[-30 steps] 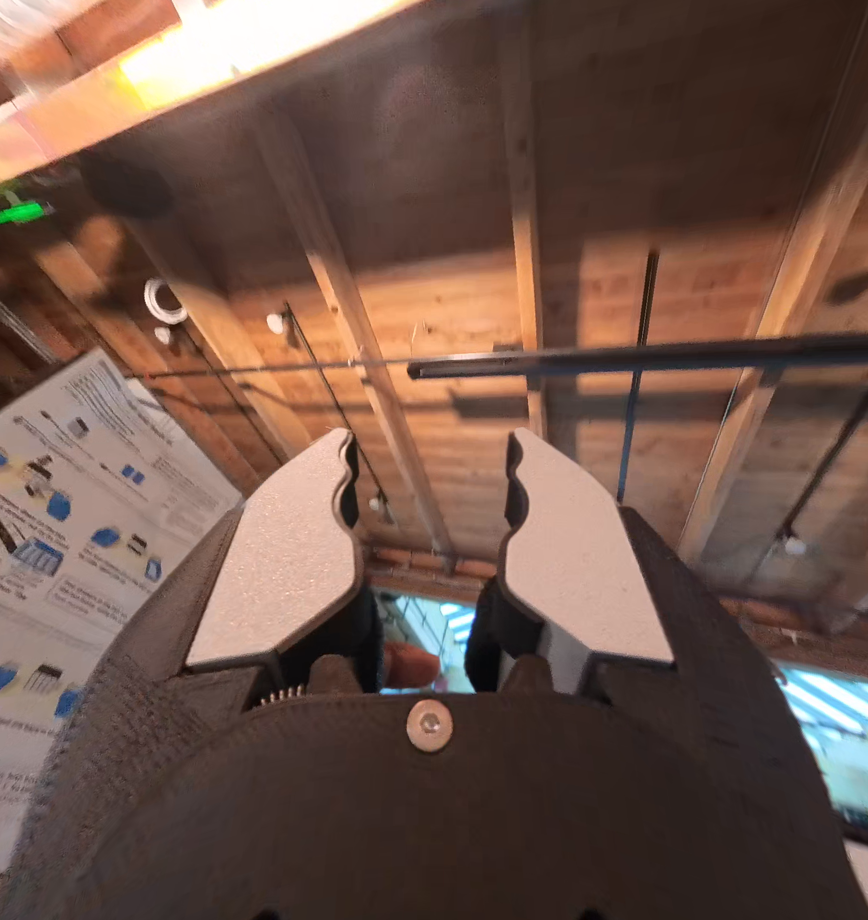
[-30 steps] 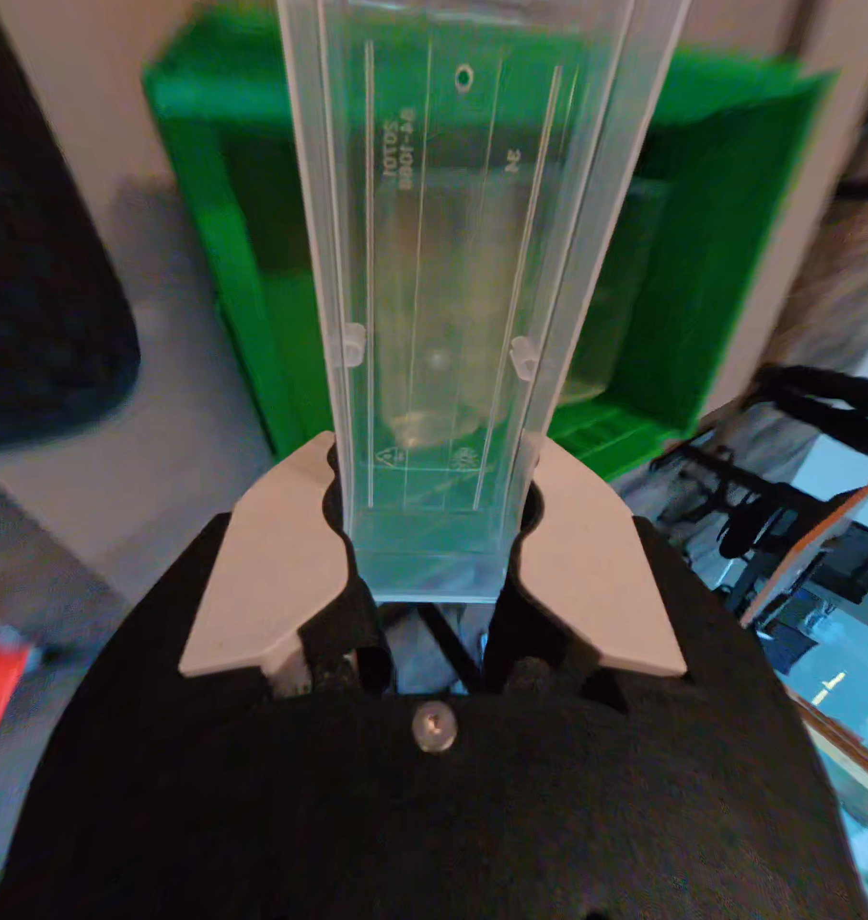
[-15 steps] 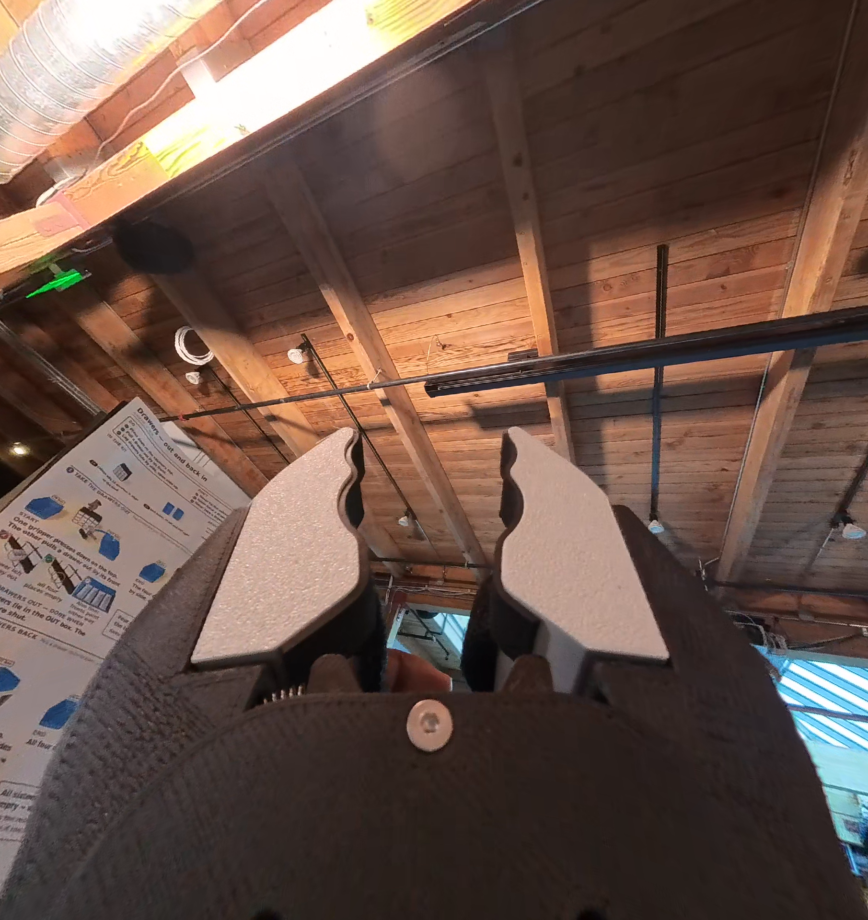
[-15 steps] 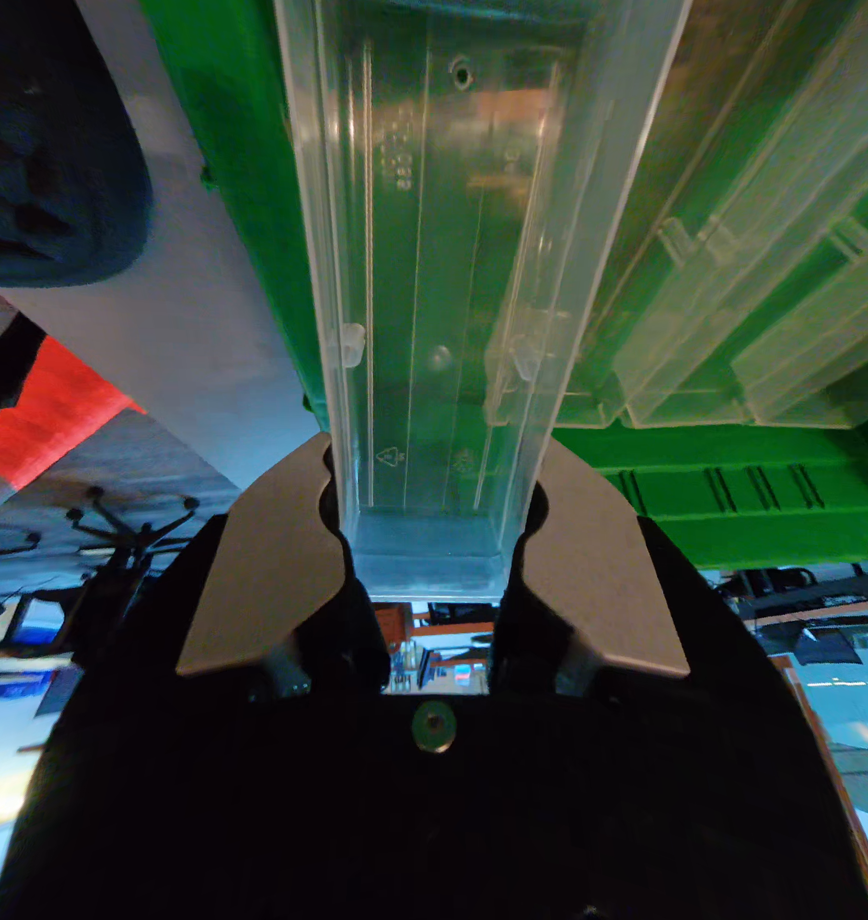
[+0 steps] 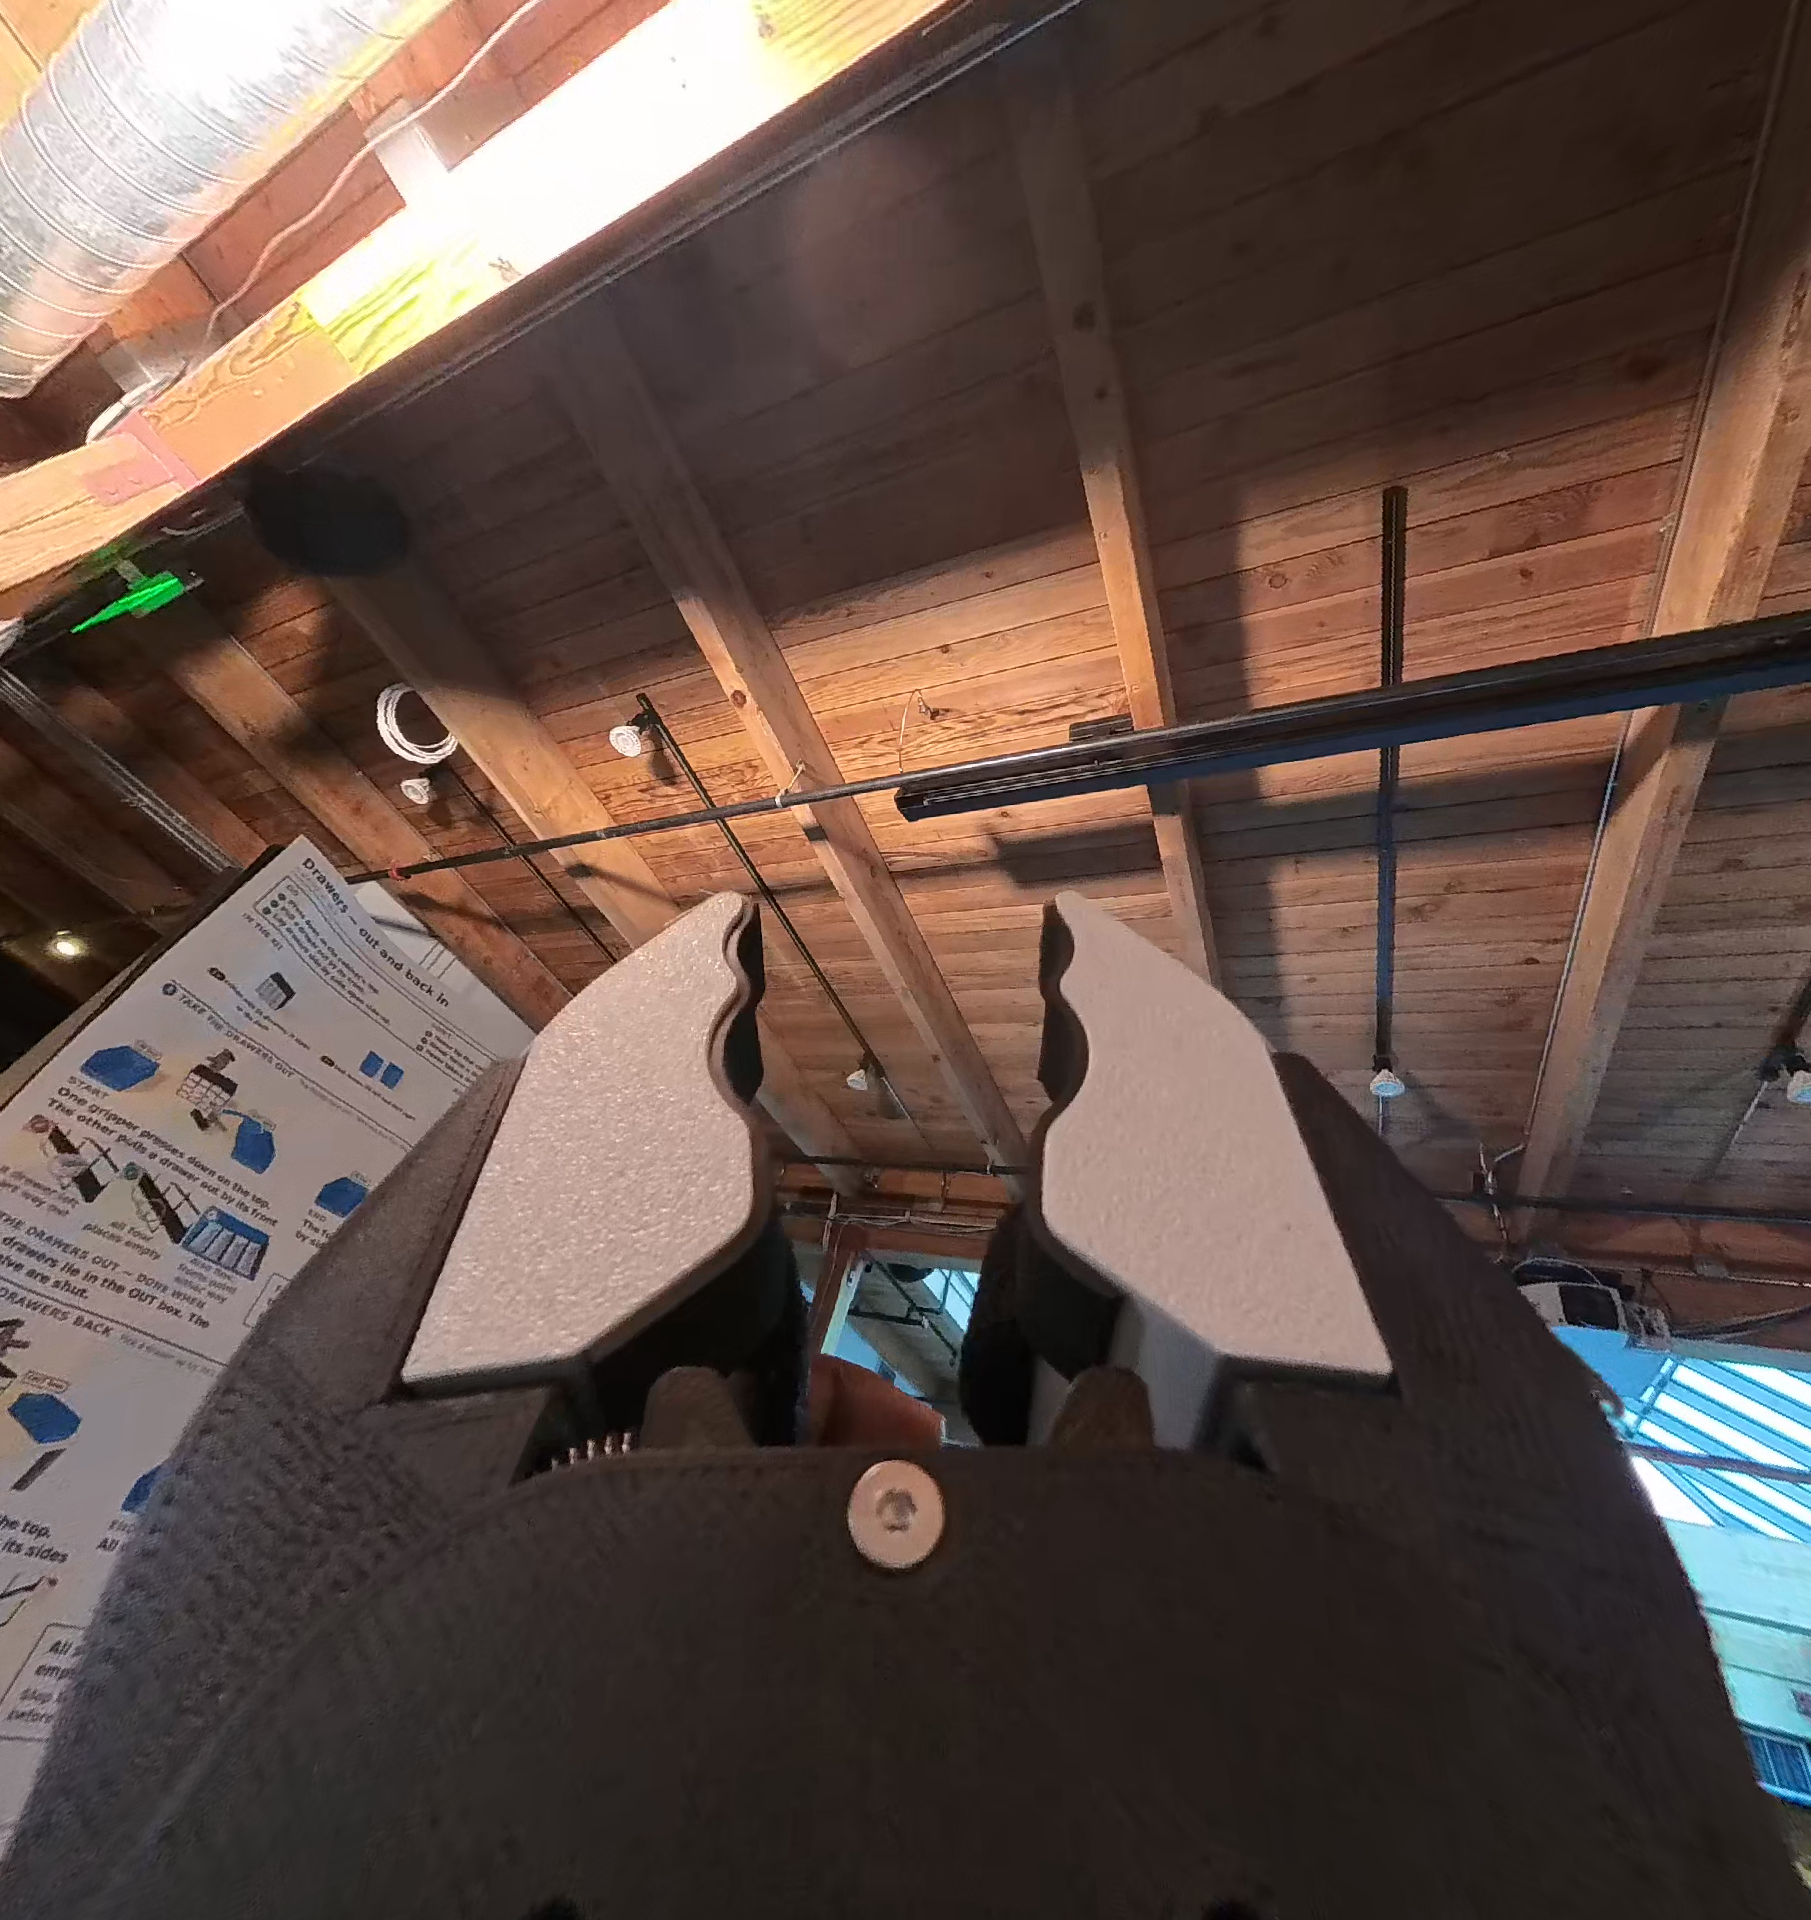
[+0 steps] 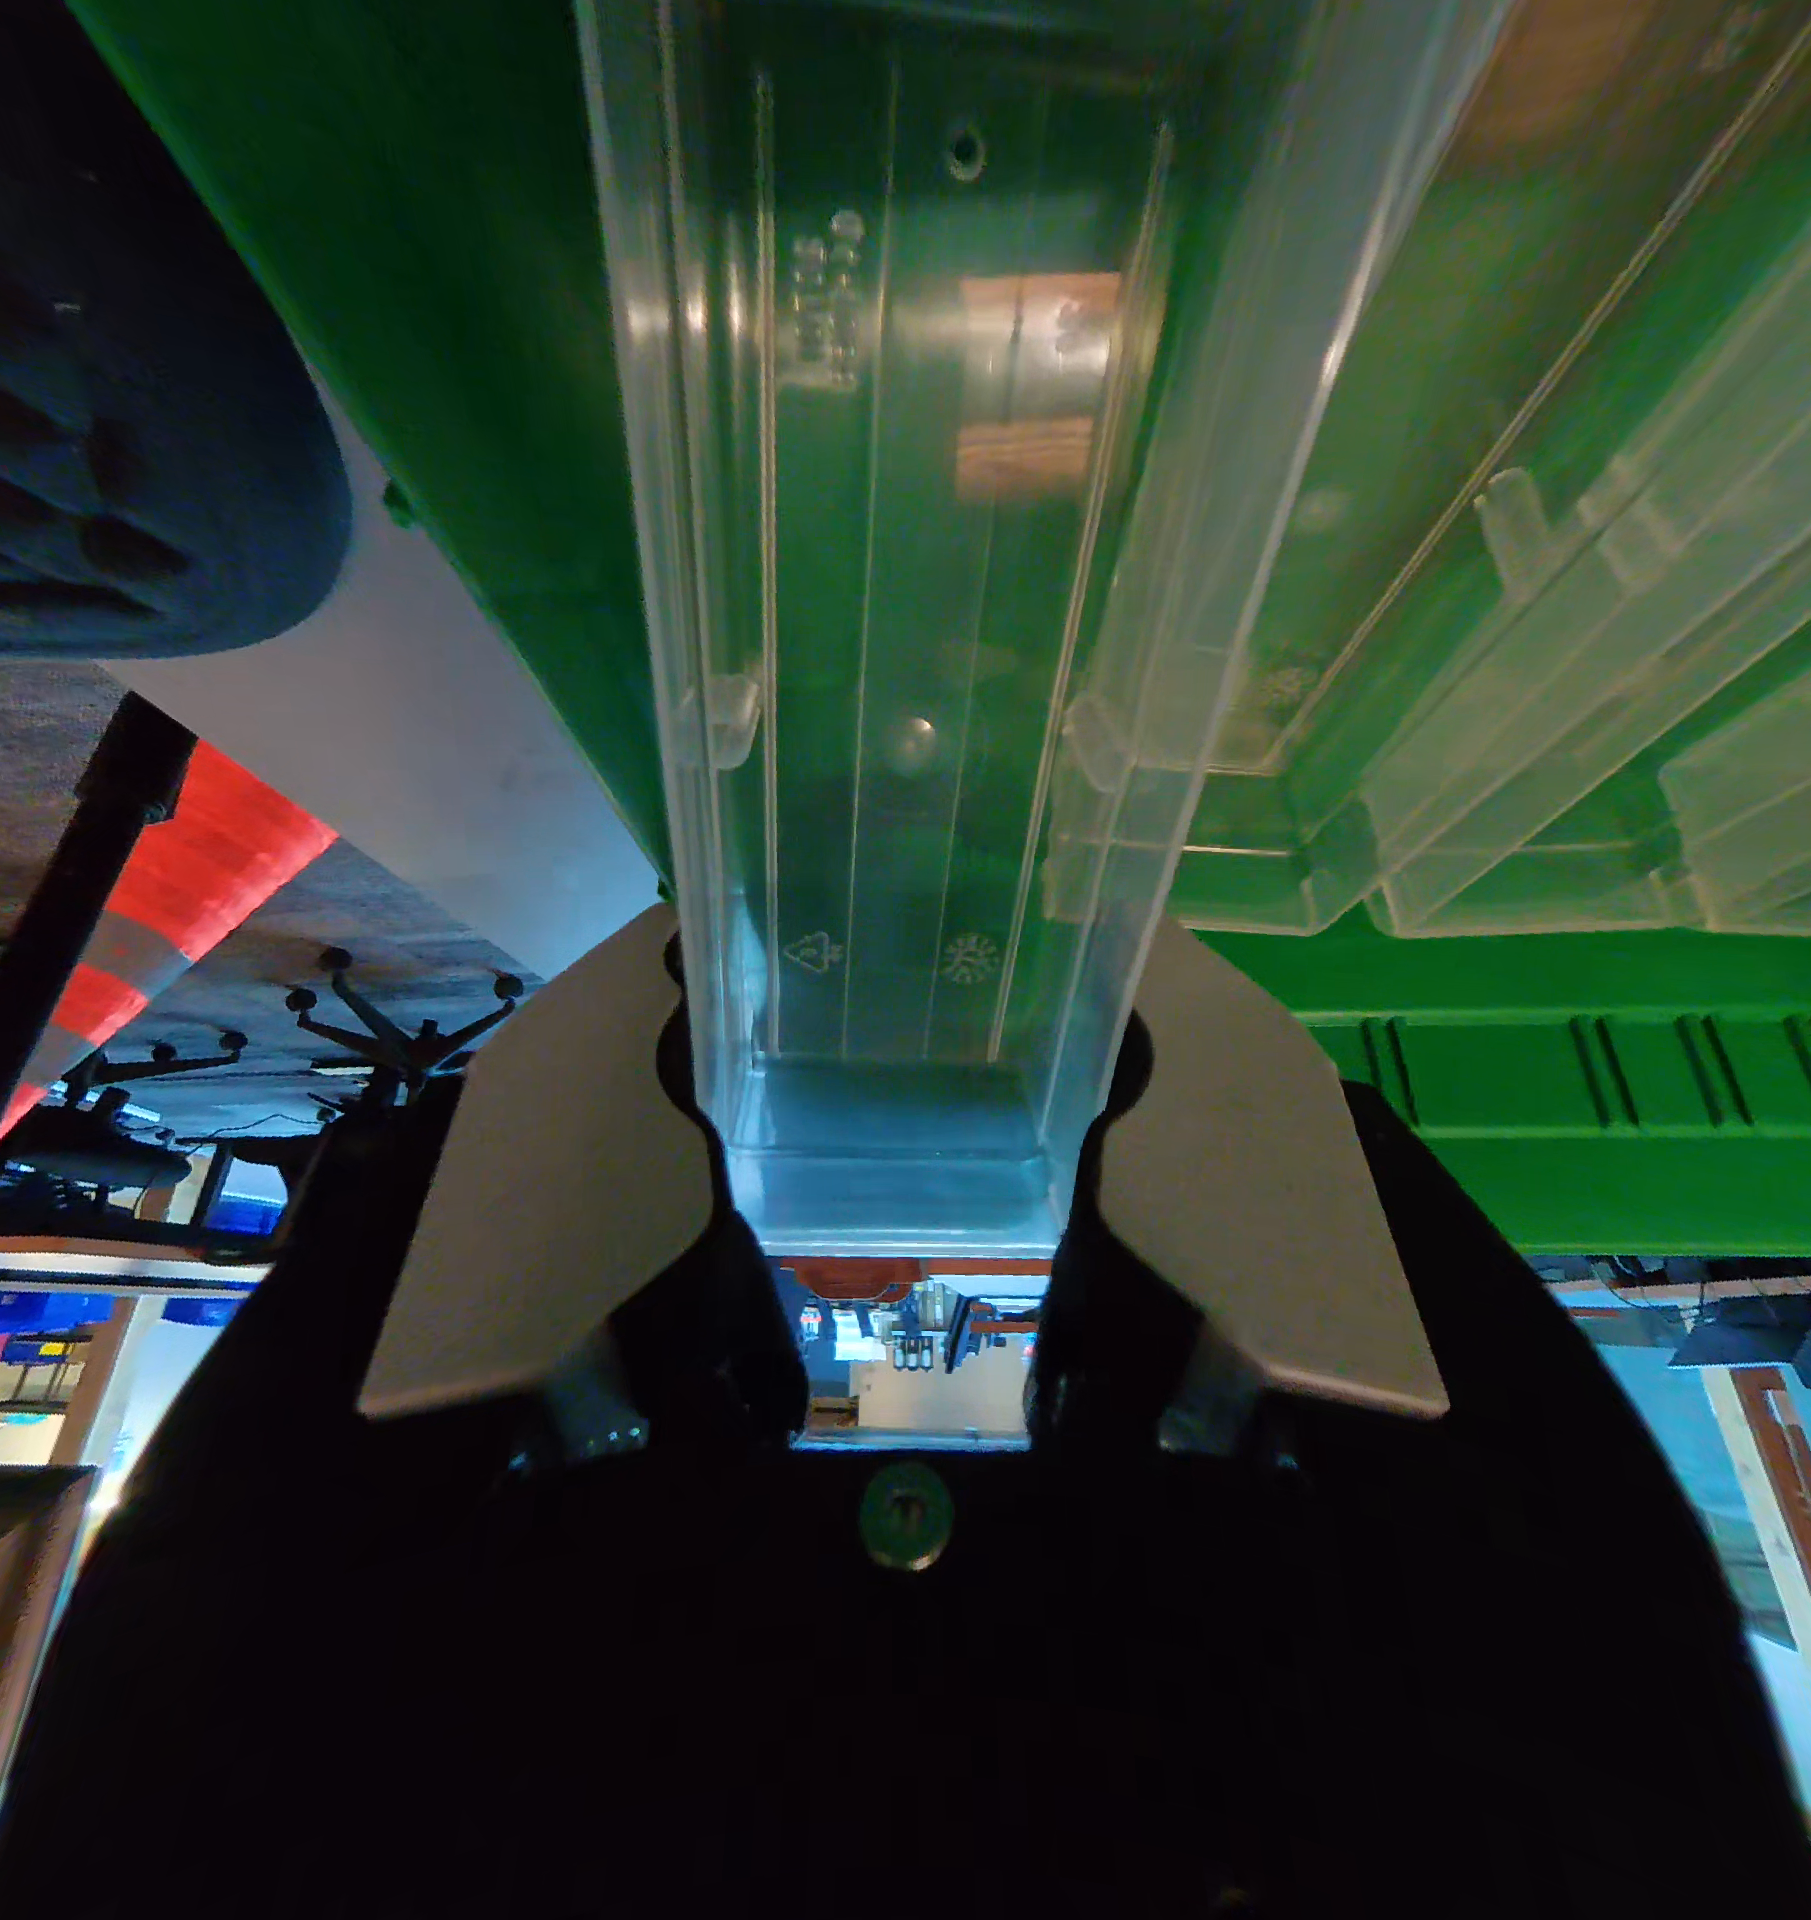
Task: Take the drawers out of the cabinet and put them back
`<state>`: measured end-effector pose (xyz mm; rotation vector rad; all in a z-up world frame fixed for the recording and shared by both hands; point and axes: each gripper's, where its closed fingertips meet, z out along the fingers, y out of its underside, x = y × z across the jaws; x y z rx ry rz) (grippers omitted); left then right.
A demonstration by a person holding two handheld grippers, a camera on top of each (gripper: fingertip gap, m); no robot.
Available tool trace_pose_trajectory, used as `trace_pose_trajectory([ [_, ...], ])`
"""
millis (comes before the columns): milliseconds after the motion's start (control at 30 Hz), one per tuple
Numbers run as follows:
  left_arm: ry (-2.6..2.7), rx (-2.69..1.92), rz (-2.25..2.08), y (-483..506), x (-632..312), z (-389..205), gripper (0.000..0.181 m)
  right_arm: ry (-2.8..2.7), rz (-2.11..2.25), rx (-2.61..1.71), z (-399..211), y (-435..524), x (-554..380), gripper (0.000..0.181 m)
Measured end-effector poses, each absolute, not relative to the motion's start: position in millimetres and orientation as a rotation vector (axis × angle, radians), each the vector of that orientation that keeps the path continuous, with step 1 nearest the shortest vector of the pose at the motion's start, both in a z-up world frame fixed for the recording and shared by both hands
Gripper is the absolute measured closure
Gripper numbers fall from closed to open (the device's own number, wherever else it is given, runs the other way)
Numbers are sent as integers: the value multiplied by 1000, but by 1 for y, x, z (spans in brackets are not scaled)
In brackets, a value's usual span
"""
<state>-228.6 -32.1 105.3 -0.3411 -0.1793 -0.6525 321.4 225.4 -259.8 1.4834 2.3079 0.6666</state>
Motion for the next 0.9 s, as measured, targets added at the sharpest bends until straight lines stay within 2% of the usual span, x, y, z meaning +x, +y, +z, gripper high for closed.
trace_pose_trajectory([
  [667, -190, -343, -649, -31, -232, 104, 131, 2290, 633, 1576, -265, 219, 318, 98],
  [900, -191, -346, -647, -29, -232, 105, 131, 2311, 615, 1598, -262, 221, 320, 107],
])
